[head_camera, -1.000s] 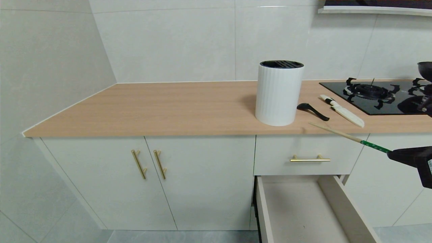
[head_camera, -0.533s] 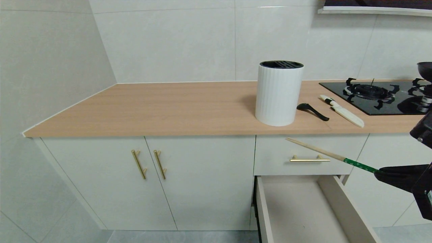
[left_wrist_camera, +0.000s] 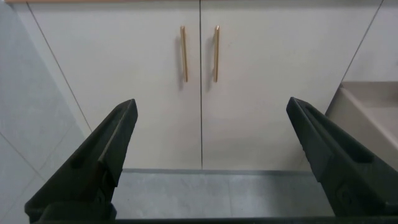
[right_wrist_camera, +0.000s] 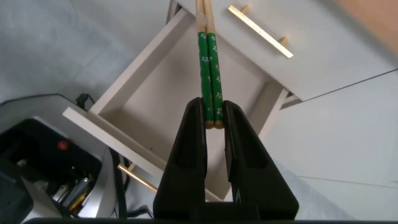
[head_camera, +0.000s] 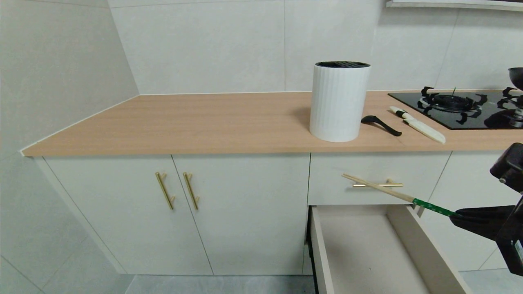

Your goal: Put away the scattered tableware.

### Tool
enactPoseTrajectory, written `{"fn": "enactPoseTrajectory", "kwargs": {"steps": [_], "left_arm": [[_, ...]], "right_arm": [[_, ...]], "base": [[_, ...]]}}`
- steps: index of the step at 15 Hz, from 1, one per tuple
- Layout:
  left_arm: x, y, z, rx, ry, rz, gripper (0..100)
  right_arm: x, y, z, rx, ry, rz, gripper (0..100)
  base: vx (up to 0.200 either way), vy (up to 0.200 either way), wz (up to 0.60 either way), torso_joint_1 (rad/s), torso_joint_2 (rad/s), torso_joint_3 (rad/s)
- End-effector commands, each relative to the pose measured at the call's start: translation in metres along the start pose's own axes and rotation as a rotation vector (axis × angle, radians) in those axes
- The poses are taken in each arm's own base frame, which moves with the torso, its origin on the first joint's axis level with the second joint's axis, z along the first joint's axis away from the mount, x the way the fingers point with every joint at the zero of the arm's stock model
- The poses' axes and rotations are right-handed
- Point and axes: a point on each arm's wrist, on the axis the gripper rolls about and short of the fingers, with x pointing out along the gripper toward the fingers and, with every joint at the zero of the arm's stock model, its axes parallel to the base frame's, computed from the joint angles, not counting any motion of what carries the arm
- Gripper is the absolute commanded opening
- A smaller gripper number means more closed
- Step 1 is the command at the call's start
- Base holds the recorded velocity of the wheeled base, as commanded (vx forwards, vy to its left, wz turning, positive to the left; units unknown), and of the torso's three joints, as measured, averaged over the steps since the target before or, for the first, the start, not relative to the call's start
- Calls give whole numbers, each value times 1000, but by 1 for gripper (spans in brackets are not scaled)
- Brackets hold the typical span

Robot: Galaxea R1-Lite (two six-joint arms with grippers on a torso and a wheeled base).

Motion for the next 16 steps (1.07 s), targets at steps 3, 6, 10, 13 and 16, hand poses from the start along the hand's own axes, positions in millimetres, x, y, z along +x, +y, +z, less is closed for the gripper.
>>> {"fn": "enactPoseTrajectory", "kwargs": {"steps": [3, 6, 10, 13, 16], "left_arm": [[0, 0, 0, 0, 0, -1, 100], [0, 0, 0, 0, 0, 1, 100], [0, 0, 0, 0, 0, 1, 100], [0, 0, 0, 0, 0, 1, 100], [0, 0, 0, 0, 0, 1, 100]], "right_arm": [[4, 0, 0, -2, 13, 6, 0], [8, 1, -1, -10, 30, 10, 0], [9, 1, -2, -23, 33, 11, 0], [11, 1, -2, -23, 40, 14, 0], [16, 2, -3, -24, 61, 19, 0]], "base": [[0, 0, 0, -165, 455, 284], [0, 0, 0, -155, 452, 302], [0, 0, 0, -110, 388, 275], [0, 0, 0, -22, 93, 66], [0, 0, 0, 0, 0, 0]]}}
